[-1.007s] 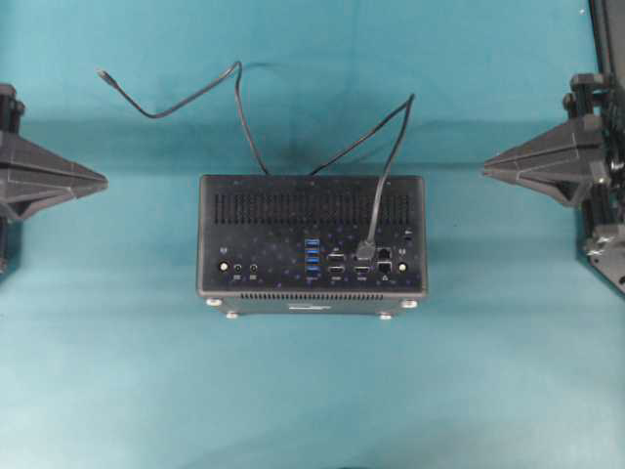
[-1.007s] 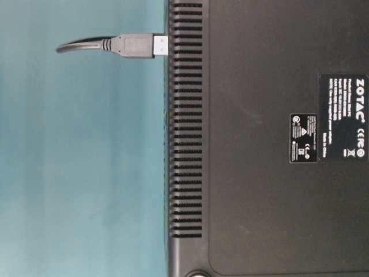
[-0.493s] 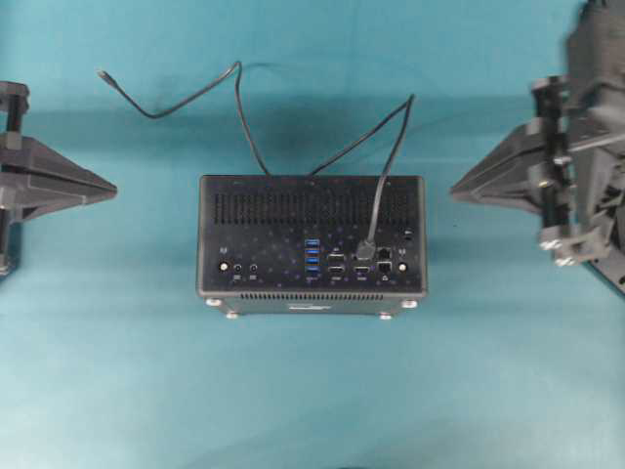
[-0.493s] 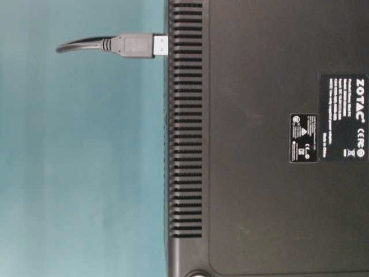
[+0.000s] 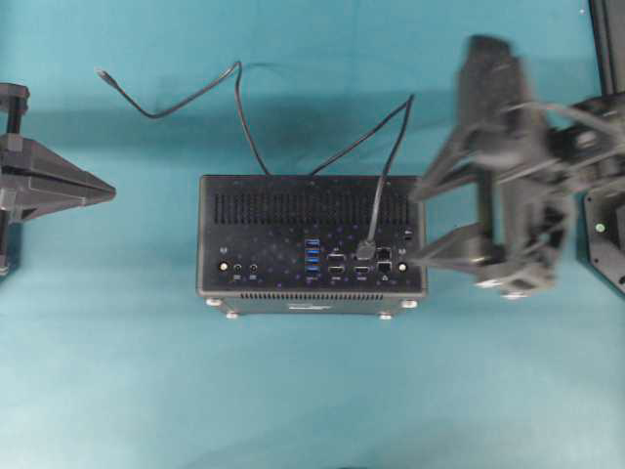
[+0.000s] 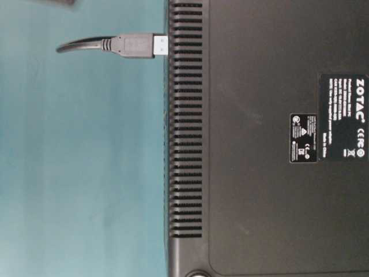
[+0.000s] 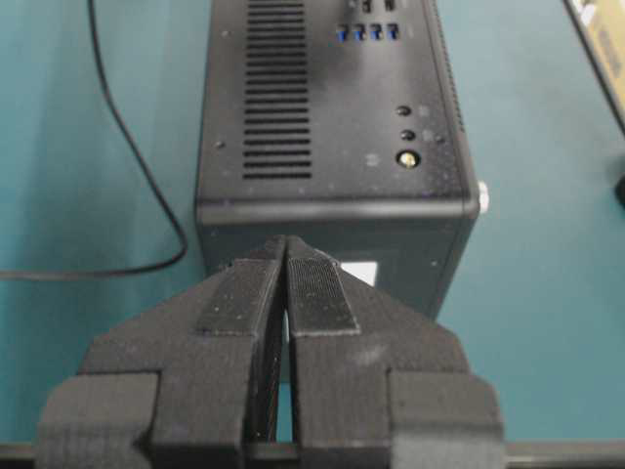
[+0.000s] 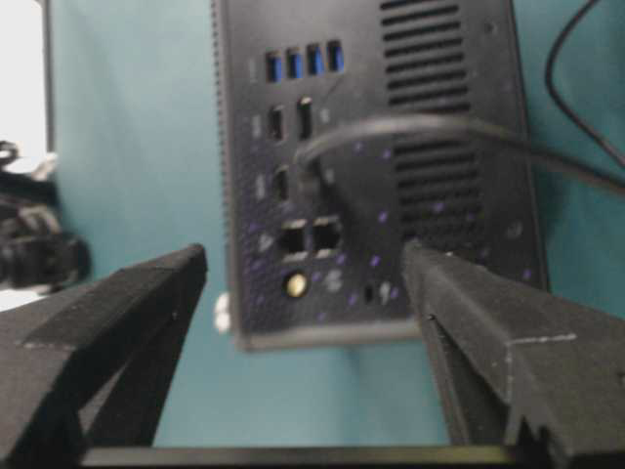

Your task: Insert the USB into the PC box with both arms.

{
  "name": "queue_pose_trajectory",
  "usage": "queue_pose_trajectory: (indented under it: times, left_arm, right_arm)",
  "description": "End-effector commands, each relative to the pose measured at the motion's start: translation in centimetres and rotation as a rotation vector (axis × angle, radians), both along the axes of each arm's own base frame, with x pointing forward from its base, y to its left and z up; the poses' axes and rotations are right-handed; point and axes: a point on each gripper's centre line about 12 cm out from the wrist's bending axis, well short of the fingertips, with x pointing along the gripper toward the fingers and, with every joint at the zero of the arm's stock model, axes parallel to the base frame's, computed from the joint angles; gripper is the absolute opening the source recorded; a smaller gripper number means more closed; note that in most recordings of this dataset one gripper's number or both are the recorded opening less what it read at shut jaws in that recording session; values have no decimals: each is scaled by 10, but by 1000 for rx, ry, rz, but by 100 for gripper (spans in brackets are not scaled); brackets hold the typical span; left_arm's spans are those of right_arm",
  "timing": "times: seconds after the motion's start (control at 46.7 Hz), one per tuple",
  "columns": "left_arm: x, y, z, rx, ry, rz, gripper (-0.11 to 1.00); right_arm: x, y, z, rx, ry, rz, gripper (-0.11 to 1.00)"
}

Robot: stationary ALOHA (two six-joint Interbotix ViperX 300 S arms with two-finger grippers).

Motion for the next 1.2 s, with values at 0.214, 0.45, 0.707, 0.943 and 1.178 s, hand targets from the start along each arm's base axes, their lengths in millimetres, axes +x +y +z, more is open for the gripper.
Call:
queue_pose_trajectory:
  times: [0.214,0.45,0.707,0.943,1.178]
  left_arm:
    - [1,0,9,6,-25,-3,0]
    - [1,-1,9,6,-25,-4,0]
    - [1,-1,9,6,-25,-4,0]
    - [0,-1,8,6,-23,-5,0]
    - [0,0,8,5,-23,-3,0]
  right_arm:
    - [13,1,-8,-5,-72,-8,86]
    - [23,4,-18,-6,-60,-2,86]
    - [31,5,-25,-10,-39,-1,86]
    - [34,6,-26,-9,-33,-1,82]
    - [34,6,-22,-8,-39,2,69]
